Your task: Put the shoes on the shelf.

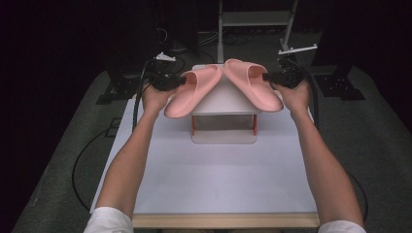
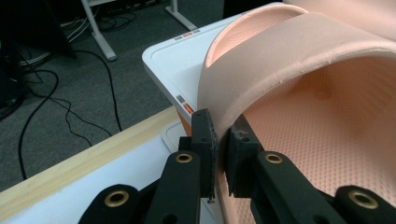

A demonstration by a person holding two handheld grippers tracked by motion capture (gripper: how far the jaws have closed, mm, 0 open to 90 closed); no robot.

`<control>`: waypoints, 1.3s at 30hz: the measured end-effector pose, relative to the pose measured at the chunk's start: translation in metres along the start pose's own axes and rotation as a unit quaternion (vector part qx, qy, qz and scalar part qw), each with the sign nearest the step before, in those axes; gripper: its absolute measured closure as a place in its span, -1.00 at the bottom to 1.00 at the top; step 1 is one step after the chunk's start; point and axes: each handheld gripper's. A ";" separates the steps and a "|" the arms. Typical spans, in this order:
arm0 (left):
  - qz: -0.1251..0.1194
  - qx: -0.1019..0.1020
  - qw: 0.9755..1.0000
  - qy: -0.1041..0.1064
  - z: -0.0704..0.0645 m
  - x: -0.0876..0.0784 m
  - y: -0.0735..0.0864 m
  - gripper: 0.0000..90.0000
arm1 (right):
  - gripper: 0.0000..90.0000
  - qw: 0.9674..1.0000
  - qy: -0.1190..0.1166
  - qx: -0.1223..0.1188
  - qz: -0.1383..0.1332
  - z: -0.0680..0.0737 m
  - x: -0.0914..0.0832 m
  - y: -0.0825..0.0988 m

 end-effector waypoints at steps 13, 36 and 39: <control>0.000 -0.029 0.999 -0.038 0.005 0.019 -0.014 0.86 | 0.88 0.999 0.023 0.029 0.004 -0.006 0.024 0.001; -0.013 -0.032 0.998 -0.052 -0.013 0.028 -0.012 0.68 | 0.77 0.999 0.022 0.039 -0.003 0.003 0.029 0.000; -0.012 -0.032 0.998 -0.045 -0.015 0.028 -0.011 0.61 | 0.66 0.999 0.009 0.042 -0.003 0.004 0.030 0.000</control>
Point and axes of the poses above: each handheld gripper's, and its own axes: x roughly forward along the jaws, y roughly out of its underside, z roughly to its left, and after that the axes turned 10 degrees about -x, right-handed
